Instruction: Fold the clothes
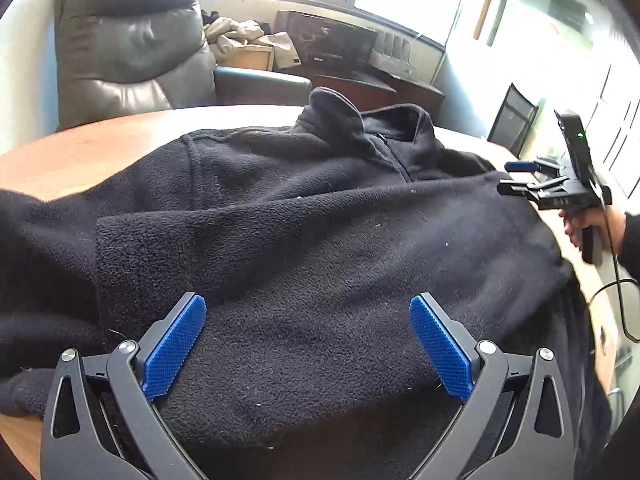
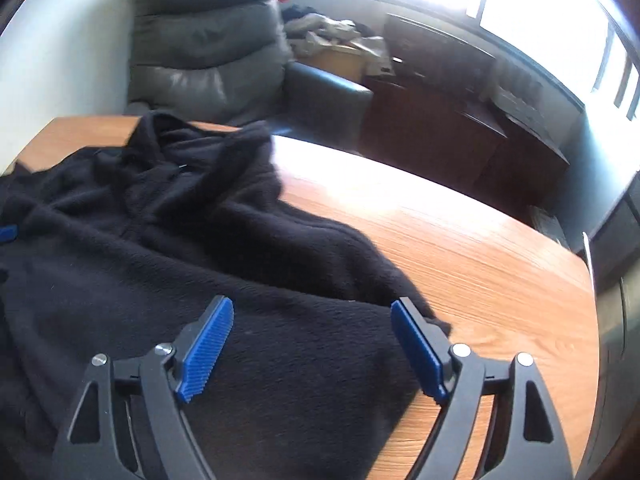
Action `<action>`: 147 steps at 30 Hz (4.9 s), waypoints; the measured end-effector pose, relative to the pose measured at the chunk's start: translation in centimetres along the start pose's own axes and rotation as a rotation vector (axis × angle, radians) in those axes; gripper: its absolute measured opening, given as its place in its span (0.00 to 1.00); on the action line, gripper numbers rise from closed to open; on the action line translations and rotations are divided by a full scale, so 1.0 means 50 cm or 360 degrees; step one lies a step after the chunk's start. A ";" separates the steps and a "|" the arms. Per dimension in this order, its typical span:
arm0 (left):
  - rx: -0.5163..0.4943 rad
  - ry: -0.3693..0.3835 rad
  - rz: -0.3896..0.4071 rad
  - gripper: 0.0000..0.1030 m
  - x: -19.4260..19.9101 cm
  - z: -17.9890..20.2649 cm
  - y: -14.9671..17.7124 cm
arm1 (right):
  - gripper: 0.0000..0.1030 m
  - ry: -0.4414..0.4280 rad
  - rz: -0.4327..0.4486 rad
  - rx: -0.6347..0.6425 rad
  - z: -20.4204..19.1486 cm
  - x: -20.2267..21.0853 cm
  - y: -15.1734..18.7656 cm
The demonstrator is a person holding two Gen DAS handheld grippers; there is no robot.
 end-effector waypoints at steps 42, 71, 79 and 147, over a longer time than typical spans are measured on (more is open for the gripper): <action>-0.0099 0.0120 0.0098 1.00 0.029 0.005 -0.006 | 0.56 -0.0628 -0.0463 0.0615 0.024 -0.019 0.072; -0.0014 0.0239 0.0119 1.00 0.005 -0.041 -0.028 | 0.07 -0.0529 -0.0812 0.0693 0.102 0.029 0.127; 0.0057 0.0254 0.0187 1.00 -0.005 -0.102 -0.058 | 0.07 -0.0493 -0.0808 0.0671 0.121 0.049 0.125; -0.0157 0.0237 -0.0070 1.00 -0.070 -0.074 -0.092 | 0.41 -0.0281 0.0104 0.0071 -0.138 0.142 0.105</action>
Point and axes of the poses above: each gripper's, at about its wrist camera, not at the fingertips, and x roughly against the way its jaws point, z to its right, y to its underside, the point moved 9 cm from there along -x, roughly the way its jaws point, and after that the axes turned 13 degrees about -y, right-handed, at the moved point
